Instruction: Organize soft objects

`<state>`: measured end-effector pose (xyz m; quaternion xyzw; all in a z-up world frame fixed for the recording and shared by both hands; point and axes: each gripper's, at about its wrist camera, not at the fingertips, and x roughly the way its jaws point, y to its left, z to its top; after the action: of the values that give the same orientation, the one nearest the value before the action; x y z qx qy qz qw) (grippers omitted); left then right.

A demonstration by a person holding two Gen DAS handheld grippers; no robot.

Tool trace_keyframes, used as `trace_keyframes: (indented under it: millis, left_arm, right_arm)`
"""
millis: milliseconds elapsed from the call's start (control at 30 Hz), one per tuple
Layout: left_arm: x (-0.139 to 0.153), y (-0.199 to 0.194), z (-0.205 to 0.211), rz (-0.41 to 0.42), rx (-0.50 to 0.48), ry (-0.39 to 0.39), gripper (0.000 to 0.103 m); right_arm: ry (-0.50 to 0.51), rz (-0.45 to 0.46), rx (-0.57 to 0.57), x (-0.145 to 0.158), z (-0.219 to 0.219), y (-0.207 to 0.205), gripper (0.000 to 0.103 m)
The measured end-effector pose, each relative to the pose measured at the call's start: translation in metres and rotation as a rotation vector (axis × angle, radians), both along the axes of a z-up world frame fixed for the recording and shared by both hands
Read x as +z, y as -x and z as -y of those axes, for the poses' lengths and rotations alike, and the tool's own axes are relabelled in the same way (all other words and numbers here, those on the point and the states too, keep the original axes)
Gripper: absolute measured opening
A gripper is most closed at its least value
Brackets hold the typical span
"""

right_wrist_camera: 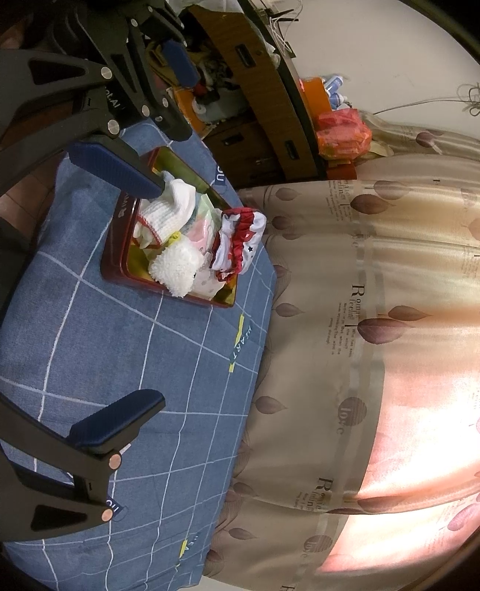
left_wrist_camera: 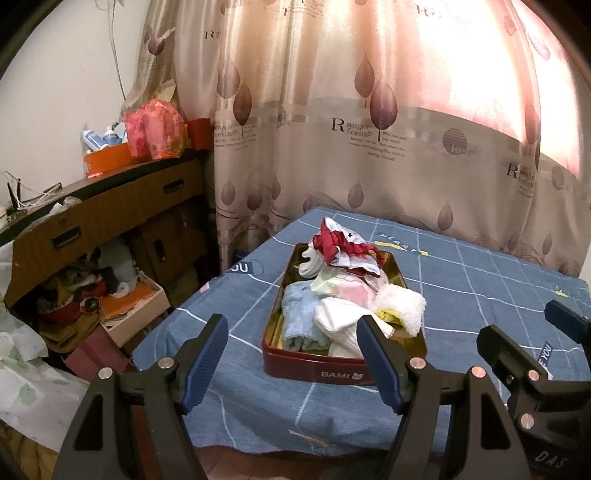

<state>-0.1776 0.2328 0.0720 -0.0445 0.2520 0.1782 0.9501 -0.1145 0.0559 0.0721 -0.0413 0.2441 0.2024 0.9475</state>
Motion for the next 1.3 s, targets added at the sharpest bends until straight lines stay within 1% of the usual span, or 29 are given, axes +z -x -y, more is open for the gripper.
trace_keyframes:
  millis: [133, 600, 1300]
  left_arm:
    - [0.002, 0.001, 0.0015, 0.008, 0.001, -0.015, 0.074]
    - [0.0039, 0.0008, -0.0032, -0.013, -0.008, 0.013, 0.074]
    - [0.0053, -0.0024, -0.0003, -0.019, -0.003, -0.006, 0.074]
  right_arm:
    - [0.001, -0.003, 0.003, -0.0017, 0.0016, -0.0009, 0.102]
    - [0.002, -0.011, 0.004, -0.004, 0.0017, 0.0, 0.102]
    - [0.008, -0.016, 0.009, -0.0081, 0.0058, -0.001, 0.102]
